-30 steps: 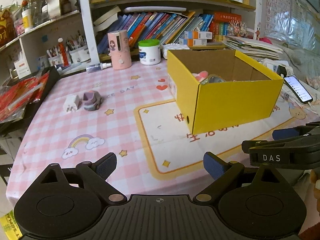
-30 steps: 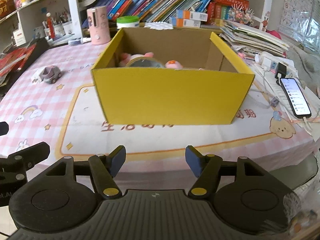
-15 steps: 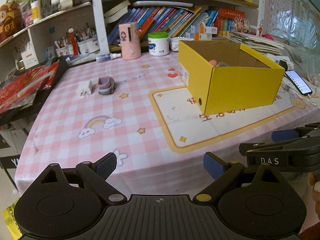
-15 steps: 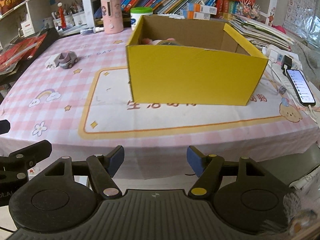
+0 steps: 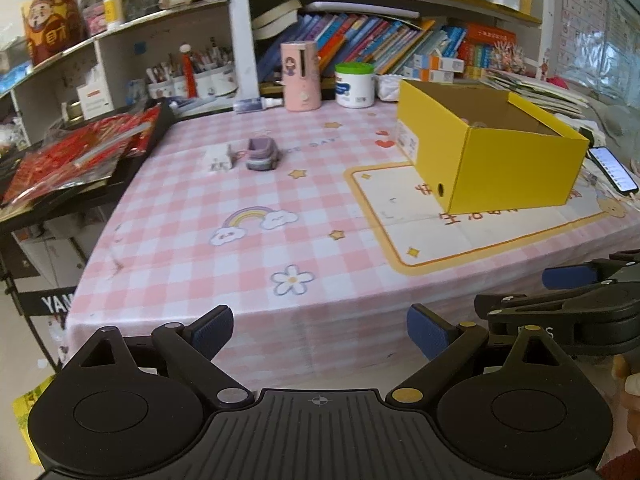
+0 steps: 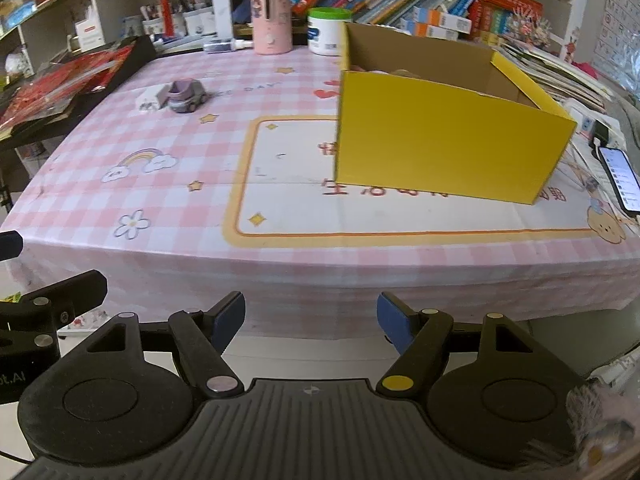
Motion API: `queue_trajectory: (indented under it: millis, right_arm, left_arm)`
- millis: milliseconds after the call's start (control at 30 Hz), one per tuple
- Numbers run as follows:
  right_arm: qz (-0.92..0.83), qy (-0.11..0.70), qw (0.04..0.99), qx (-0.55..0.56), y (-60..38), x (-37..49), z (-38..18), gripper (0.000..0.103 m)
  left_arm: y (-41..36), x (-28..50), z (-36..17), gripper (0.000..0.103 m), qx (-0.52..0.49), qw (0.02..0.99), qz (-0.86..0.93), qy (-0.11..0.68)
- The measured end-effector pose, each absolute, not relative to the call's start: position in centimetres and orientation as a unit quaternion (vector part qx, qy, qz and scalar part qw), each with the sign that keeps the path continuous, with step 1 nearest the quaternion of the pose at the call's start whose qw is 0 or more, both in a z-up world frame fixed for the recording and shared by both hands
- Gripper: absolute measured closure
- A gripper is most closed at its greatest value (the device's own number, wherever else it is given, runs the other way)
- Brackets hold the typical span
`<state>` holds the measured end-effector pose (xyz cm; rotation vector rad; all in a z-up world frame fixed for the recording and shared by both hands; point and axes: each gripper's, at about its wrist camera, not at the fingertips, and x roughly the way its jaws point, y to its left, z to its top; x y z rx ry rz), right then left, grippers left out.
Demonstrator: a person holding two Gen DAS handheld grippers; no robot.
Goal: Organize objects
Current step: 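Withdraw both grippers from the box toward the charger and toy car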
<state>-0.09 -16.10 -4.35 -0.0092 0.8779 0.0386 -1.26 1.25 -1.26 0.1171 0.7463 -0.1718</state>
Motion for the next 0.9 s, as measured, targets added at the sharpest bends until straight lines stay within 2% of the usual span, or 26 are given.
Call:
queue_trajectory:
  millis: [500,900]
  right_arm:
    - [0.075,0.403,0.912,-0.026,-10.4,-0.6,-3.3,0.032]
    - [0.094,0.399,0.911,-0.033,-8.8,0.8,-3.3,0.031]
  left_arm:
    - [6.5,-3.3,-0.1,0.008,0.041,0.938,-0.025,0.344]
    - [7.7,-2.0,-0.2,0.008,0.036,0.938,-0.010,0.344]
